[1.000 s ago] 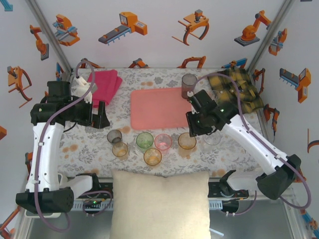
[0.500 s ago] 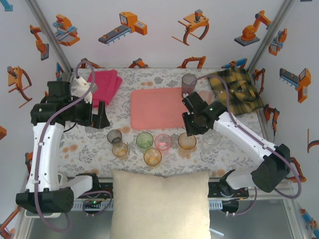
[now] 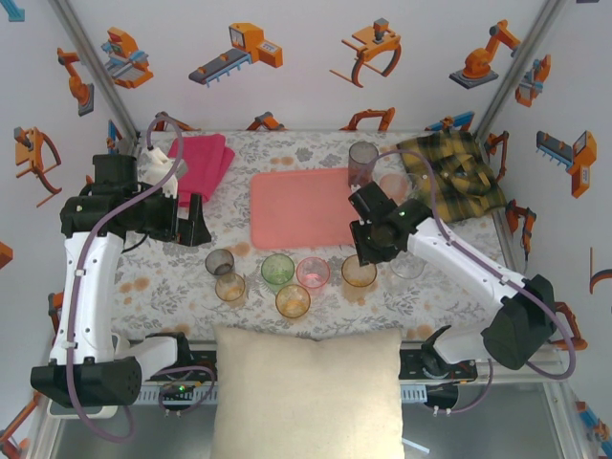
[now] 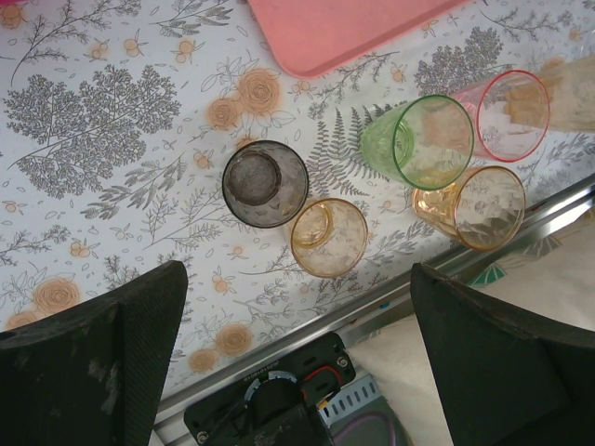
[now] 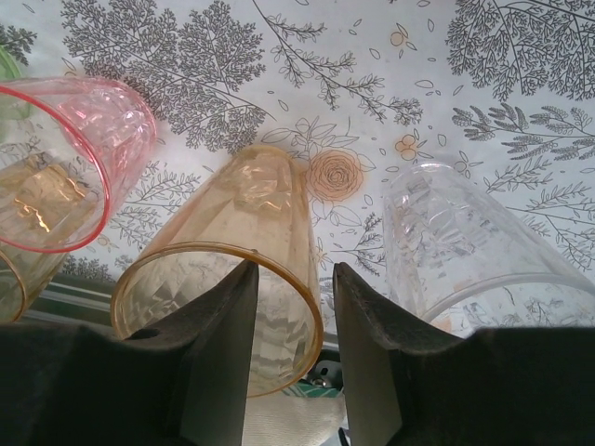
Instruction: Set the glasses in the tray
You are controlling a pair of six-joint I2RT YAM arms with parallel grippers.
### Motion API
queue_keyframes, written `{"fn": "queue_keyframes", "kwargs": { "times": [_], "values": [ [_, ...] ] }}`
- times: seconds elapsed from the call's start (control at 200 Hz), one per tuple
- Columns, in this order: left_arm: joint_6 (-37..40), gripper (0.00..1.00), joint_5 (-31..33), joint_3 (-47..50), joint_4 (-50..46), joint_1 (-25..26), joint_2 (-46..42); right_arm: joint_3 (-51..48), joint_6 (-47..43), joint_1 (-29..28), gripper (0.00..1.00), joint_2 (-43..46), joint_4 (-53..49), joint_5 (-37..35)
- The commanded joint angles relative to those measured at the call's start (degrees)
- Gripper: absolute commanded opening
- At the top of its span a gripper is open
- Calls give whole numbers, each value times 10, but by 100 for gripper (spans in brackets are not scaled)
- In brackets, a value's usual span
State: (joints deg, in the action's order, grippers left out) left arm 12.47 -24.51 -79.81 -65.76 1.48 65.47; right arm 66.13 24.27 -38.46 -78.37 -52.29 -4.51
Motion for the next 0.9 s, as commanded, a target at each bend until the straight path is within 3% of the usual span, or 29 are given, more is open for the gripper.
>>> {"fn": "queue_keyframes", "kwargs": {
  "times": [0.0,0.601,0.891],
  "values": [
    [-2,97,-12,-9,-6,3,2,-9,10,-5,36,2,9,-5],
    [-3,97,-12,-12,-7,3,4,-3,-7,-5,4,9,18,-22],
    [-5,97,-14,-13,-7,3,2,16,-15,-5,0,24,5,-32]
  ]
}}
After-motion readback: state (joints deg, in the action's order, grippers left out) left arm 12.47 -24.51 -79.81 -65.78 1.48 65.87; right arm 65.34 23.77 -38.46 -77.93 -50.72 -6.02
